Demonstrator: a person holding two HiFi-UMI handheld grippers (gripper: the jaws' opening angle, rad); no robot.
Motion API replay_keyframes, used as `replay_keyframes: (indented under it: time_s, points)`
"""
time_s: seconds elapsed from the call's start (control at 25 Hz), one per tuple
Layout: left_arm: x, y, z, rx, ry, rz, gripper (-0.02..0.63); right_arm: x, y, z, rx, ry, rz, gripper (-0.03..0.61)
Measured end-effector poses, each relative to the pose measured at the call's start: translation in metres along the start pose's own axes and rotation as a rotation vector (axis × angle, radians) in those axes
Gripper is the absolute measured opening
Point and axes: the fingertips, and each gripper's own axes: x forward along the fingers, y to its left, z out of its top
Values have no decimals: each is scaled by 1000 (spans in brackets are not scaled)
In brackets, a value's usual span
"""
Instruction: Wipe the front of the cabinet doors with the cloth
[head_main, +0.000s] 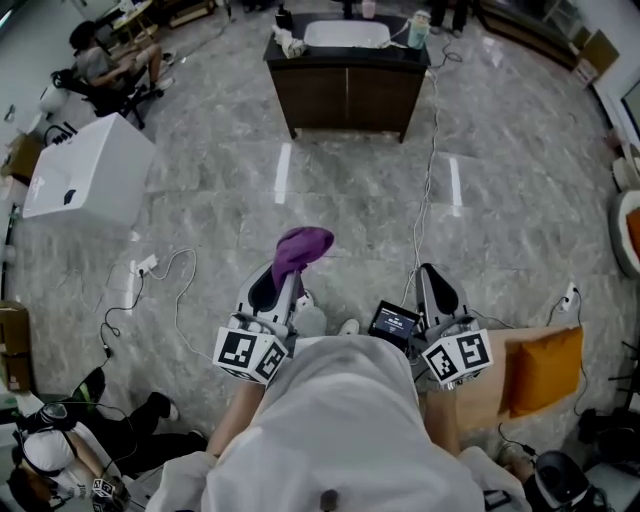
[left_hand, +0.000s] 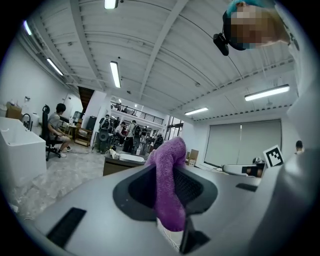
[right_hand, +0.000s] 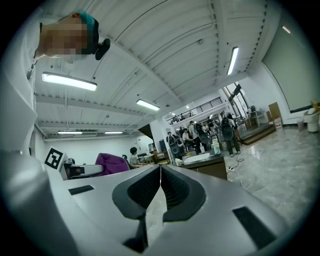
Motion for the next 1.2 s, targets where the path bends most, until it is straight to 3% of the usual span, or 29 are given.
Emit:
replay_keyframes:
  time_s: [0.28, 0.56, 0.96, 1.2]
  points:
    - [36, 6, -6, -5, 30, -49, 87, 24, -18, -8, -5, 30, -37, 26]
    - [104, 71, 12, -37, 5, -54, 87, 96, -37, 8, -37, 36, -79, 26]
    - [198, 153, 55, 2, 0, -178, 87, 217, -47, 32, -71, 5, -156, 26]
    - [225, 208, 52, -13, 34, -138, 87, 271, -47, 19, -58, 46, -140, 26]
